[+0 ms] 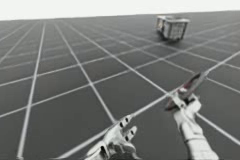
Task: Pick up and drop off the object
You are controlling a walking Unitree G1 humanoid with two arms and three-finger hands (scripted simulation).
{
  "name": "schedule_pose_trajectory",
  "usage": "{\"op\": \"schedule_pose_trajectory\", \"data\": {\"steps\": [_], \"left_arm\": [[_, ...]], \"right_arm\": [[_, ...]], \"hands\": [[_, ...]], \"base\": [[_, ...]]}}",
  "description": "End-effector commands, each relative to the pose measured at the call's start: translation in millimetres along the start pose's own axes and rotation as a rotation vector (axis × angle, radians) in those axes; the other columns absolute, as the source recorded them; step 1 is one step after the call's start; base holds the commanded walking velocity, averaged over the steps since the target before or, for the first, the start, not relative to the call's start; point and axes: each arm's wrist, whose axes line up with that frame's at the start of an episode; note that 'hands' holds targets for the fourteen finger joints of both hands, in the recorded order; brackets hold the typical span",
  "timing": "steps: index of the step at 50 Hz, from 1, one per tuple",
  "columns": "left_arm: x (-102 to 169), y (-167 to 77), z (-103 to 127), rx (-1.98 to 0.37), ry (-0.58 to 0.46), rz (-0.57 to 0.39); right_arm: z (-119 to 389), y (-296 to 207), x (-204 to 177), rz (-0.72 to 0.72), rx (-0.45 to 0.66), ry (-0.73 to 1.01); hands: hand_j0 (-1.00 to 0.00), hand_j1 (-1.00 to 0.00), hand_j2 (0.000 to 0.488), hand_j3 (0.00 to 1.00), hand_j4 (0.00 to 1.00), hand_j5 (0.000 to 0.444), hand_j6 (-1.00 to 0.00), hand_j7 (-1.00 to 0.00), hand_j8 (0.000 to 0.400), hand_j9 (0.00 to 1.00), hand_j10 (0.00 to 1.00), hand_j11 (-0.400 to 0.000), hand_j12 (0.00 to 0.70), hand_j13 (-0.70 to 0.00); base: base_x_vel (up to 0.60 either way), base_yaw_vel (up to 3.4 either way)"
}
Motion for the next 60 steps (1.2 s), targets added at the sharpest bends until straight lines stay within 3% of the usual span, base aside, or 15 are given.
{"op": "schedule_pose_trajectory", "data": {"steps": [1,60], "left_arm": [[-3.1,2.7,0.1,-0.012,-0.017,-0.004],[-3.1,2.7,0.1,-0.012,-0.017,-0.004]], "right_arm": [[9.2,13.0,-6.5,0.042,0.004,-0.039],[9.2,13.0,-6.5,0.042,0.004,-0.039]], "hands": [[0.00,0.00,0.000,1.00,1.00,0.000,0.00,0.00,0.000,1.00,1.00,-0.400,0.000,-0.700],[0.00,0.00,0.000,1.00,1.00,0.000,0.00,0.00,0.000,1.00,1.00,-0.400,0.000,-0.700]], "base": [[0.58,0.04],[0.56,0.08]]}}
